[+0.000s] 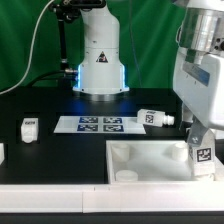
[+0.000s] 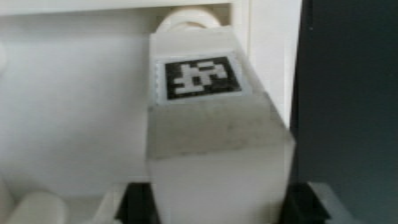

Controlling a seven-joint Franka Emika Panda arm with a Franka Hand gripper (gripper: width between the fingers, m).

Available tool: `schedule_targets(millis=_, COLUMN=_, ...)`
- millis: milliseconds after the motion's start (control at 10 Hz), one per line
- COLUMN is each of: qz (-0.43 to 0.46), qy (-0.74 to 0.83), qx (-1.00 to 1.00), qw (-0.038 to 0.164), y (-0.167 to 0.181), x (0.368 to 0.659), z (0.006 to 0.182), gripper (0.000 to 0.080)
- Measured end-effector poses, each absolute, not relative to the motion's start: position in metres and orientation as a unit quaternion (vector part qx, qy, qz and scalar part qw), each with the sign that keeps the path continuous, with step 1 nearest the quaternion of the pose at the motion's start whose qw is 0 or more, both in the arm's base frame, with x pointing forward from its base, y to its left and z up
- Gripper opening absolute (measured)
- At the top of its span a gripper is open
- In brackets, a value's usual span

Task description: Assemble one leg

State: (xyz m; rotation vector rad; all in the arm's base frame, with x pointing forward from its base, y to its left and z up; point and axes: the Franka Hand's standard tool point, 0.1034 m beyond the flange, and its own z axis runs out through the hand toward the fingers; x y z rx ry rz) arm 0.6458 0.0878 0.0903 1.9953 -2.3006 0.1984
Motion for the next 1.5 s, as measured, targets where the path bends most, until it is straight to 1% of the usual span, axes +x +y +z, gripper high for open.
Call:
schedule_targets(millis=200, qz=0.072, qy=-0.767, qx=0.636, qw=0.044, y=0.095, x=0.645, z=0.092, gripper=0.0292)
schedule_targets(millis=500, qz=0.067, qy=-0.773, qx=0.629, qw=0.037, y=0.107, x=0.644, z=0.09, gripper=0.0292)
schedule_targets(millis=800, qz=0.067, qy=-0.751, qx=0.656, qw=0.04, y=0.107, x=0.644, z=0.09, gripper=0.0291)
schedule_targets(millis=900, qz=0.065, qy=-0.737, qx=0.671, qw=0.049, y=0.106, x=0.643, z=0.09, gripper=0.0471)
schedule_targets(millis=1000, qz=0.049, qy=-0.682, qx=0.724, qw=0.087, y=0.099, x=0.643, z=0.091, gripper=0.0588)
schedule_targets(millis=1100, qz=0.057, qy=-0.609, qx=0.785, qw=0.1, y=0.099, x=0.654, z=0.091, gripper=0.0588)
schedule_targets(millis=1200, qz=0.056, qy=-0.563, qx=0.818, qw=0.109, y=0.103, x=0.652, z=0.088, gripper=0.0639)
schedule_targets(millis=1500, qz=0.048, qy=-0.492, qx=0.862, qw=0.113, y=0.099, x=0.653, z=0.088, gripper=0.0646)
